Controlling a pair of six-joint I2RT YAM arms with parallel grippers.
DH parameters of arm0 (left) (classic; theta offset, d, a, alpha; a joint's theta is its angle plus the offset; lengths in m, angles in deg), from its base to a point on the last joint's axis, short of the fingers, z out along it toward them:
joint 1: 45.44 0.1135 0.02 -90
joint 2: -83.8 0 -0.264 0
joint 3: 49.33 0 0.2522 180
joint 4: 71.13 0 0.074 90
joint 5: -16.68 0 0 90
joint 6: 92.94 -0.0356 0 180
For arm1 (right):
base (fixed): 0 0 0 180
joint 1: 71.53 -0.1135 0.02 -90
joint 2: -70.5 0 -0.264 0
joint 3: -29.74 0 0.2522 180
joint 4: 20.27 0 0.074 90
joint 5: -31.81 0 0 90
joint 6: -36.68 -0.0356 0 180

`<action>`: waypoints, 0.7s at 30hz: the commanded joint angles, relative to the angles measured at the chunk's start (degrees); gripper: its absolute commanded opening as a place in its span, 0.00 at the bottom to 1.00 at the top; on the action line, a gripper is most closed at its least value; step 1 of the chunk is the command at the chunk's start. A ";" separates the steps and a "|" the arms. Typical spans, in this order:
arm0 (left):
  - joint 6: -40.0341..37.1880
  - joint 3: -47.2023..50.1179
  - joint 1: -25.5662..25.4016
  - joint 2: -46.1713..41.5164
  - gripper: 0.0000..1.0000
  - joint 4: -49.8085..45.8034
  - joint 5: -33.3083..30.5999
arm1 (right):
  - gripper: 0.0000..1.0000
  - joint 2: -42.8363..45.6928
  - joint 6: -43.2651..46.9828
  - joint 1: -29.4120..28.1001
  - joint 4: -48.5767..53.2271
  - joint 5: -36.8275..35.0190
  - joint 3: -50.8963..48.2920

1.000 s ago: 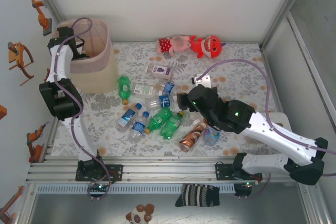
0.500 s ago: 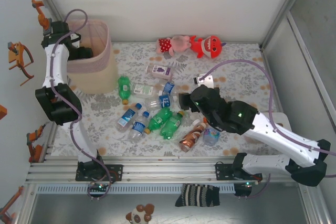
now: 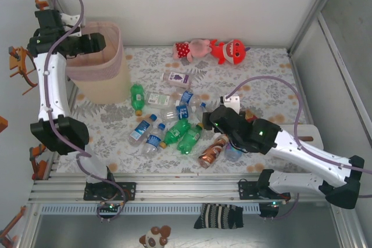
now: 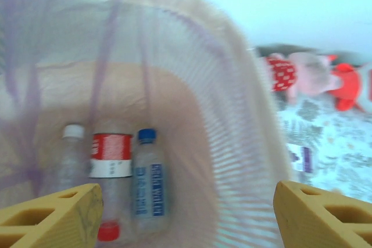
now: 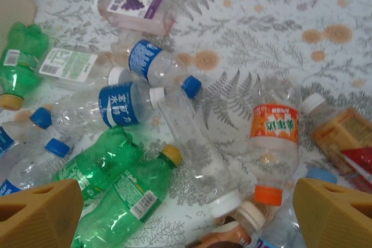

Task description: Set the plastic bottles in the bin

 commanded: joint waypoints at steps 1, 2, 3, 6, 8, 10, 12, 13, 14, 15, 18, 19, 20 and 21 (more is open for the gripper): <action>0.91 3.32 -2.29 -4.68 0.77 1.38 6.07 | 0.88 0.66 -7.79 0.28 0.91 0.37 -2.57; 0.38 4.44 -3.37 -6.02 0.77 1.46 4.86 | 0.87 0.73 -8.86 0.39 0.91 0.72 -3.58; -0.14 5.69 -4.46 -7.64 0.77 1.56 3.91 | 0.85 0.73 -10.07 0.48 0.92 1.14 -4.50; 0.14 9.90 -6.69 -11.95 0.78 3.14 3.75 | 0.77 0.72 -13.00 0.75 0.61 2.90 -6.95; 1.23 13.47 -7.74 -15.19 0.78 5.05 4.13 | 0.73 0.59 -15.06 0.80 0.49 4.42 -8.23; 2.26 17.55 -8.44 -18.70 0.78 7.22 4.93 | 0.72 0.46 -17.89 0.76 0.44 5.97 -9.41; 3.03 21.92 -8.91 -22.27 0.79 9.23 4.74 | 0.72 0.12 -19.88 0.80 -1.62 8.85 -11.44; 3.40 23.69 -8.95 -24.11 0.79 10.04 4.60 | 0.71 -0.12 -20.53 0.77 -2.93 10.43 -12.40; 3.76 25.60 -8.99 -25.88 0.79 10.76 4.60 | 0.72 -0.53 -21.18 0.78 -4.66 12.27 -13.38; 4.08 27.39 -9.00 -27.45 0.79 11.35 4.60 | 0.72 -1.18 -21.72 0.79 -5.68 13.88 -13.87; 4.73 31.30 -9.09 -31.33 0.80 11.86 5.09 | 0.74 -4.11 -23.36 0.74 -4.39 16.57 -13.16; 4.86 32.36 -9.09 -32.31 0.80 11.87 5.12 | 0.76 -4.93 -24.24 0.69 -4.05 17.38 -13.02; 4.97 33.44 -9.17 -33.24 0.80 11.87 5.29 | 0.77 -5.76 -25.08 0.67 -4.61 18.84 -13.29; 5.23 34.36 -9.18 -34.18 0.80 11.94 5.60 | 0.78 -6.40 -25.73 0.67 -6.04 20.50 -14.10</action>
